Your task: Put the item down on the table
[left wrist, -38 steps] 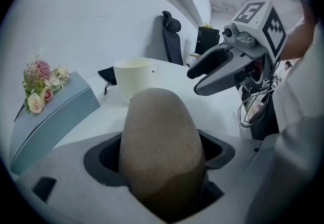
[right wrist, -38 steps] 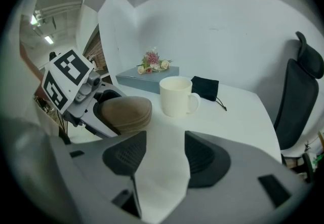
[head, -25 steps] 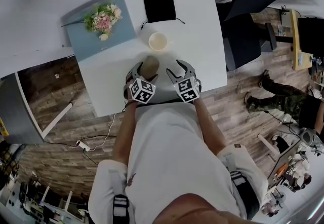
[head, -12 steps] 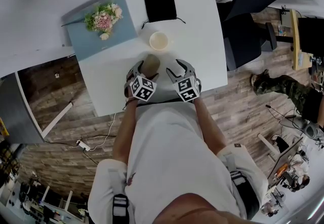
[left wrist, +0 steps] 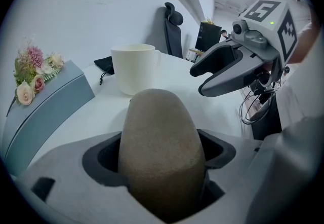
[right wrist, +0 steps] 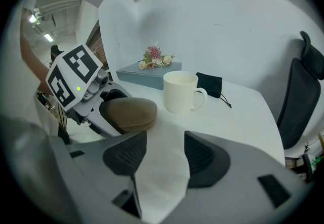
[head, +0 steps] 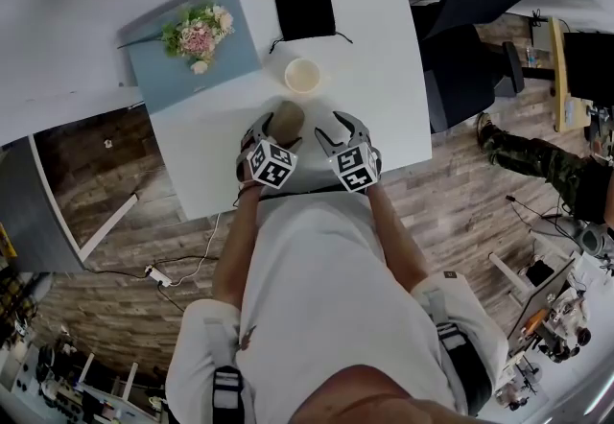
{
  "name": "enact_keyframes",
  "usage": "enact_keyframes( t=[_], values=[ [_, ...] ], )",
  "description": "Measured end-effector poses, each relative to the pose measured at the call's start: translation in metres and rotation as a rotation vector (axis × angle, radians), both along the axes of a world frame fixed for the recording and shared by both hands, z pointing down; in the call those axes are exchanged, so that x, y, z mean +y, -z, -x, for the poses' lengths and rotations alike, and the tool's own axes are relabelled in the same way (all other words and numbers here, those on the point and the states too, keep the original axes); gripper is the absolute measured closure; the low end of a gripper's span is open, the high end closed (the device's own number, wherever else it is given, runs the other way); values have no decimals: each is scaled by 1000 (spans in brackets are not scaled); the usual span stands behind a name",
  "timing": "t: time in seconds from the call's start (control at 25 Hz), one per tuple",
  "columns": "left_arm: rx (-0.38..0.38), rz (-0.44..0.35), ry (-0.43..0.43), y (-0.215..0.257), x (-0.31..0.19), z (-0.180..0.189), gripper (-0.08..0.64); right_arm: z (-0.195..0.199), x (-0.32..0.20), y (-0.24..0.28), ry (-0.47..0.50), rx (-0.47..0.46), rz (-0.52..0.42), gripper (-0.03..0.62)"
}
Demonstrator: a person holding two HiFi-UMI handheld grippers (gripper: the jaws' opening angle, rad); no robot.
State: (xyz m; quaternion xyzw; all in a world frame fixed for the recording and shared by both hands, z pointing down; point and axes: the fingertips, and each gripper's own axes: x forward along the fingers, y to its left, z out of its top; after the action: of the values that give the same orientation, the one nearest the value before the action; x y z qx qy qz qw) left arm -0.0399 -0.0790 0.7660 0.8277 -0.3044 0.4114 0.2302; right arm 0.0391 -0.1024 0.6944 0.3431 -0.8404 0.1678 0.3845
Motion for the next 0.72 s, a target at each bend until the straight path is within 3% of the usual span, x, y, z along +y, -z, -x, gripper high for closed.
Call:
enact_keyframes(
  t=[0.72],
  values=[
    [-17, -16, -21, -4, 1, -2, 104, -6, 8, 5, -31, 9, -24, 354]
  ],
)
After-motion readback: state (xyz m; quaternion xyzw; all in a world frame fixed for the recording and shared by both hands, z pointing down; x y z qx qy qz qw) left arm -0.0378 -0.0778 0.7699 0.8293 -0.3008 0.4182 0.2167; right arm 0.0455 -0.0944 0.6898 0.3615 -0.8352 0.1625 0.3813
